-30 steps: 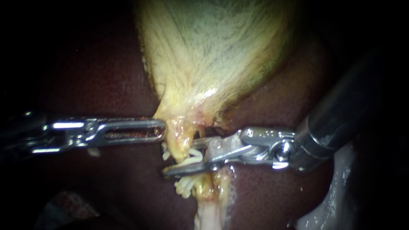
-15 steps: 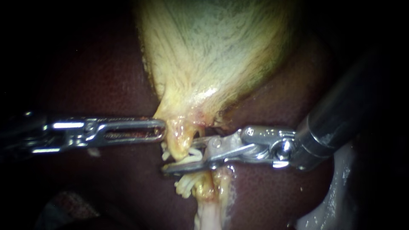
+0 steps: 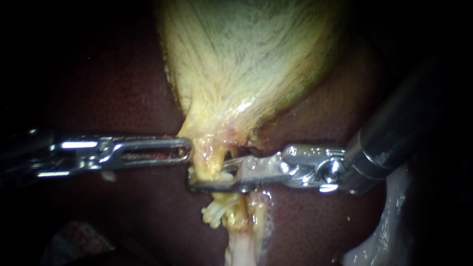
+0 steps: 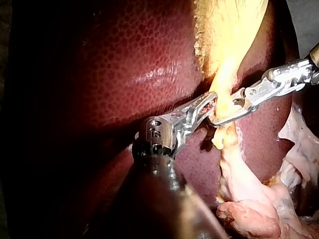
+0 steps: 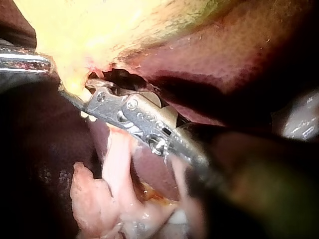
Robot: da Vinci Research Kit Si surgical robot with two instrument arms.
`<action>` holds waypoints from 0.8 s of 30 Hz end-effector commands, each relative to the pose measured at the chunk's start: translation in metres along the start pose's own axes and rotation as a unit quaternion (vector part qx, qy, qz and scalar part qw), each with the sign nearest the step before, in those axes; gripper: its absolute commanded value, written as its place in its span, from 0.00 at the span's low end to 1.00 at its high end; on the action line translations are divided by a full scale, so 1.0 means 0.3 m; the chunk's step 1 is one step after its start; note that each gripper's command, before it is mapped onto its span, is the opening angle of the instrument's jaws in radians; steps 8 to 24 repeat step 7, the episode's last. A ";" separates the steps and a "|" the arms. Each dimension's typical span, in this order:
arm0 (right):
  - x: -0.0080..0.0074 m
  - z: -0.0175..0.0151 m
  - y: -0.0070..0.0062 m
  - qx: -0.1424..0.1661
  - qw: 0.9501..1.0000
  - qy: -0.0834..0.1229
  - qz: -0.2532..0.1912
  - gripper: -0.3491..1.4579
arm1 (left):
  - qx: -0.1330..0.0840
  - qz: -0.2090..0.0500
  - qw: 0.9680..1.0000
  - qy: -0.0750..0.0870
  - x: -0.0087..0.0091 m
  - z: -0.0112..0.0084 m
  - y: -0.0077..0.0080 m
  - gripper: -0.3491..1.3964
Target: Clipping third clip left tube
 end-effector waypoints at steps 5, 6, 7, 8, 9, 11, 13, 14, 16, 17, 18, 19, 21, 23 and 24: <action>-0.0004 0.000 0.0000 0.000 1.000 0.000 0.003 0.00 | 0.000 0.000 1.000 0.000 0.0000 0.0000 0.0000 0.00; -0.0005 0.000 0.0000 0.000 1.000 0.000 0.002 0.00 | 0.000 0.000 1.000 0.000 0.0000 0.0001 0.0000 0.00; -0.0006 0.000 0.0000 0.000 1.000 0.000 0.002 0.00 | 0.000 0.000 1.000 0.000 -0.0001 0.0002 0.0000 0.00; -0.0006 0.000 0.0000 0.000 1.000 0.000 0.002 0.00 | 0.000 0.000 1.000 0.000 -0.0001 0.0002 0.0000 0.00; -0.0006 0.000 0.0000 0.000 1.000 0.000 0.002 0.00 | 0.000 0.000 1.000 0.000 -0.0001 0.0002 0.0000 0.00; -0.0006 0.000 0.0000 0.000 1.000 0.000 0.002 0.00 | 0.000 0.000 1.000 0.000 -0.0001 0.0002 0.0000 0.00; -0.0006 0.000 0.0000 0.000 1.000 0.000 0.002 0.00 | 0.000 0.000 1.000 0.000 -0.0001 0.0002 0.0000 0.00; -0.0006 0.000 0.0000 0.000 1.000 0.000 0.002 0.00 | 0.000 0.000 1.000 0.000 -0.0001 0.0002 0.0000 0.00; -0.0006 0.000 0.0000 0.000 1.000 0.000 0.002 0.00 | 0.000 0.000 1.000 0.000 -0.0001 0.0002 0.0000 0.00; -0.0006 0.000 0.0000 0.000 1.000 0.000 0.002 0.00 | 0.000 0.000 1.000 0.000 -0.0001 0.0002 0.0000 0.00; -0.0006 0.000 0.0000 0.000 1.000 0.000 0.002 0.00 | 0.000 0.000 1.000 0.000 -0.0001 0.0002 0.0000 0.00; -0.0006 0.000 0.0000 0.000 1.000 0.000 0.002 0.00 | 0.000 0.000 1.000 0.000 -0.0001 0.0002 0.0000 0.00; -0.0006 0.000 0.0000 0.000 1.000 0.000 0.002 0.00 | 0.000 0.000 1.000 0.000 -0.0001 0.0002 0.0000 0.00; -0.0006 0.000 0.0000 0.000 1.000 0.000 0.002 0.00 | 0.000 0.000 1.000 0.000 -0.0001 0.0002 0.0000 0.00; -0.0006 0.000 0.0000 0.000 1.000 0.000 0.002 0.00 | 0.000 0.000 1.000 0.000 -0.0001 0.0002 0.0000 0.00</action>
